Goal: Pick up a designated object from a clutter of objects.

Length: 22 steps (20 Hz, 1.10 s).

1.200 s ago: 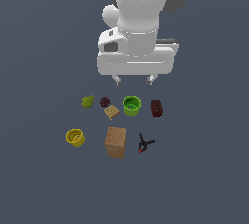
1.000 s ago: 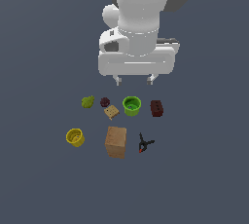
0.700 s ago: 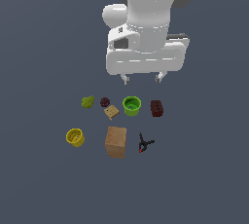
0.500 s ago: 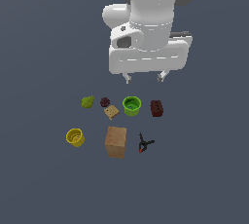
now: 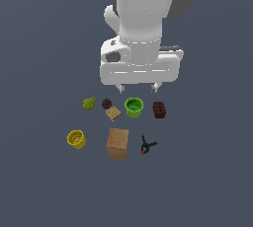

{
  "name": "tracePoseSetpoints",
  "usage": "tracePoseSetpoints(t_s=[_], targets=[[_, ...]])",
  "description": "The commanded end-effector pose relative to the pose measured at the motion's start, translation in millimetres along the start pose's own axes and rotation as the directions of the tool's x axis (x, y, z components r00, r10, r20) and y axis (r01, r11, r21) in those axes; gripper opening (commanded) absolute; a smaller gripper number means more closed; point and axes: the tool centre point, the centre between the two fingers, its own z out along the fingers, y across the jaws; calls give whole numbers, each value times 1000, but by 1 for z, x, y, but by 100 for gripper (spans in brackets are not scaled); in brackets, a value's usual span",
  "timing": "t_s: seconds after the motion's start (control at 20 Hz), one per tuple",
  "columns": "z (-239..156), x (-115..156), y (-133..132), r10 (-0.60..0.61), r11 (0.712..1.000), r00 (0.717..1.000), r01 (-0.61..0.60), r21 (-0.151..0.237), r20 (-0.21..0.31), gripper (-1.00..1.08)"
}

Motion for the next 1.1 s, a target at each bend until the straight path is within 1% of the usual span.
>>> tracePoseSetpoints(t_s=[0.0,0.25,0.55,0.8,1.05], targets=[[12,7,15,16,1000,1000,-16,1,3,100],[45,23,57,58,998,998,-58,1,10,100],[101,38,128,122,992,992,-122,-8,21,100],[149,39,186,172,985,985,-171,-23,31,100],[185,33,230,206,978,978,-204,-37,38,100]])
